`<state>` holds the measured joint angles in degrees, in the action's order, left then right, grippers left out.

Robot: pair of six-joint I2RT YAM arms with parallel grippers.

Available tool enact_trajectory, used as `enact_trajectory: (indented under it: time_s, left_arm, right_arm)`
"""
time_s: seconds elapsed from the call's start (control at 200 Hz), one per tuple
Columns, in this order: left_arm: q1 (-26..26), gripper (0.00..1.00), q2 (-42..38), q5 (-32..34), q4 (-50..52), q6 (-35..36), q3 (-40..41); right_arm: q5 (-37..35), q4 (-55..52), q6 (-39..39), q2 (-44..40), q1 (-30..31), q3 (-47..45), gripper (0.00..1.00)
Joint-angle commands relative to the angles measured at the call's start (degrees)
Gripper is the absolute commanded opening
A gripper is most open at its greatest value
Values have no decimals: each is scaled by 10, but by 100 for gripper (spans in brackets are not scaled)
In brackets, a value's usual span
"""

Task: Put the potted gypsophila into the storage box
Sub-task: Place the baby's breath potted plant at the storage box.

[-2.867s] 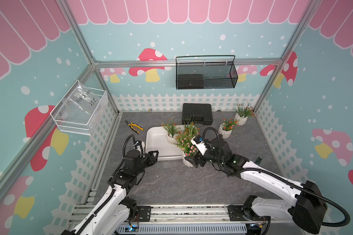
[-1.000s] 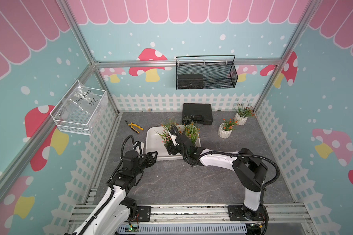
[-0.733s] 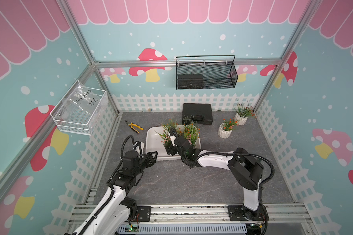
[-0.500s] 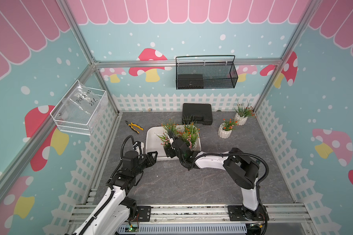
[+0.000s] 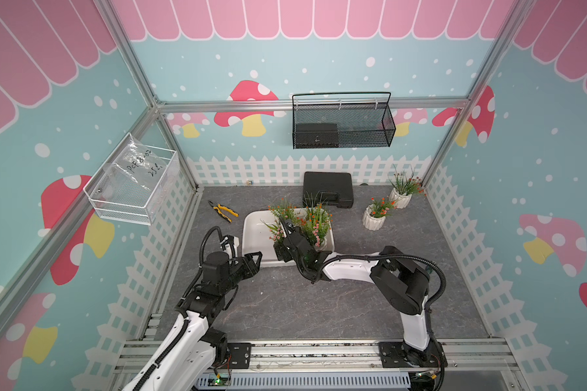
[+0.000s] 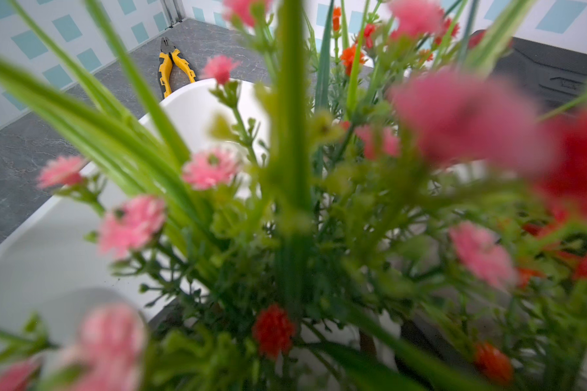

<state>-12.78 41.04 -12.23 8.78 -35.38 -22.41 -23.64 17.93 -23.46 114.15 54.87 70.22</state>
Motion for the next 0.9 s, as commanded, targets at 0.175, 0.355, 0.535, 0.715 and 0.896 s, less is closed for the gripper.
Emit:
enact_trajectory:
  time_s: [0.175, 0.355, 0.535, 0.715, 0.896]
  left_arm:
    - [4, 56, -14, -2, 5, 3, 9]
    - [4, 56, -18, 4, 7, 9, 5]
    - [3, 57, -47, -7, -4, 14, 9]
    - [-9, 57, -69, -53, -58, 9, 18]
    - [-72, 57, -71, -44, -81, 26, 9]
  right_arm:
    - [3, -9, -20, -35, 6, 6, 96]
    - [17, -22, 1, -110, 28, -4, 94]
    - [48, -37, 11, -235, 33, -71, 88]
    - [89, -55, 16, -371, 10, -160, 85]
    - [155, -104, -6, -476, -59, -229, 82]
